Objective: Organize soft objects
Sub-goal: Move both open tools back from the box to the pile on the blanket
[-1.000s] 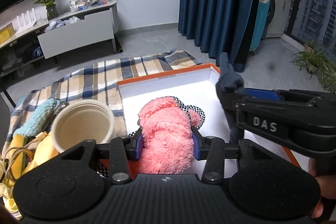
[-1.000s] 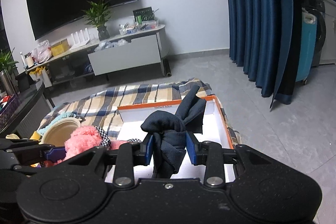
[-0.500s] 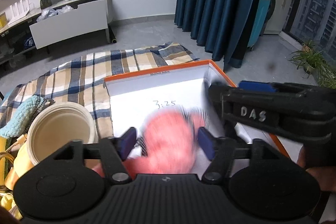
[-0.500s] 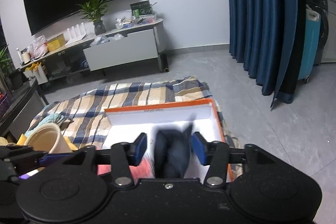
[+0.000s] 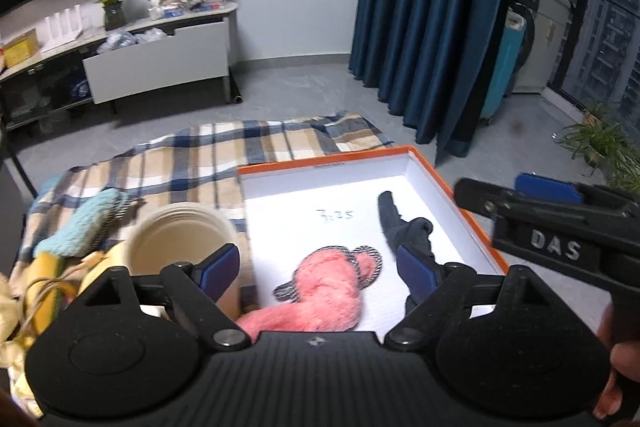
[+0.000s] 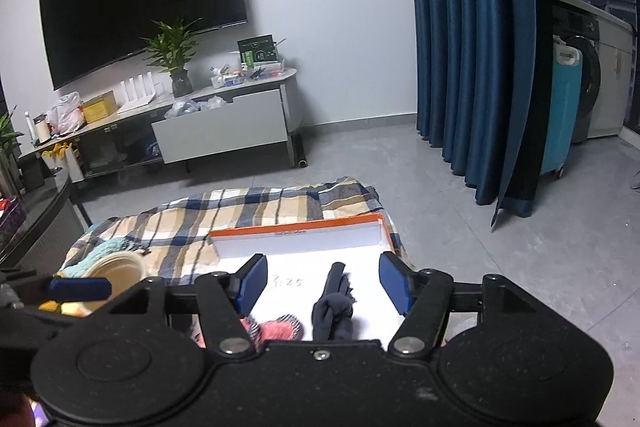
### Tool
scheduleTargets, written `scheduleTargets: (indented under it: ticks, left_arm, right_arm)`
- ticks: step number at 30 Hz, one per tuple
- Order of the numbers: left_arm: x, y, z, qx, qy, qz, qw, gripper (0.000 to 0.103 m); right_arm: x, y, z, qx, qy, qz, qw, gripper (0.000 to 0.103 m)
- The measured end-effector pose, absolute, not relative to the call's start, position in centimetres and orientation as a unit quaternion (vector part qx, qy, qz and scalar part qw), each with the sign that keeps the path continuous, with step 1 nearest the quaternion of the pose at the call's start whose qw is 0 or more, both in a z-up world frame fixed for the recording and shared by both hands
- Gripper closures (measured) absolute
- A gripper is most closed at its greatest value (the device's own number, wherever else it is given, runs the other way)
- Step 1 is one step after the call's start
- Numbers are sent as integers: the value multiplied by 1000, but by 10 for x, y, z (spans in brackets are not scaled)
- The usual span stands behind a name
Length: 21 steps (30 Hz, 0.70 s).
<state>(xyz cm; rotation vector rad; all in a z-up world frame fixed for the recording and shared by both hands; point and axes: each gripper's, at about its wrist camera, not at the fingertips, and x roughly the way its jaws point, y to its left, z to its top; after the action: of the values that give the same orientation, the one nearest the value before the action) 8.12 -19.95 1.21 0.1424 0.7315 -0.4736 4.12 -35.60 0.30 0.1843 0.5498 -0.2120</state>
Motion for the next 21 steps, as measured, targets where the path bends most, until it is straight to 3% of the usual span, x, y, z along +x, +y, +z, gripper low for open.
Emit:
scheduleTargets:
  ticks: [21]
  left_arm:
    - [55, -112, 37, 44, 329, -163, 929, 14]
  right_arm:
    - [20, -264, 23, 76, 272, -30, 959, 27]
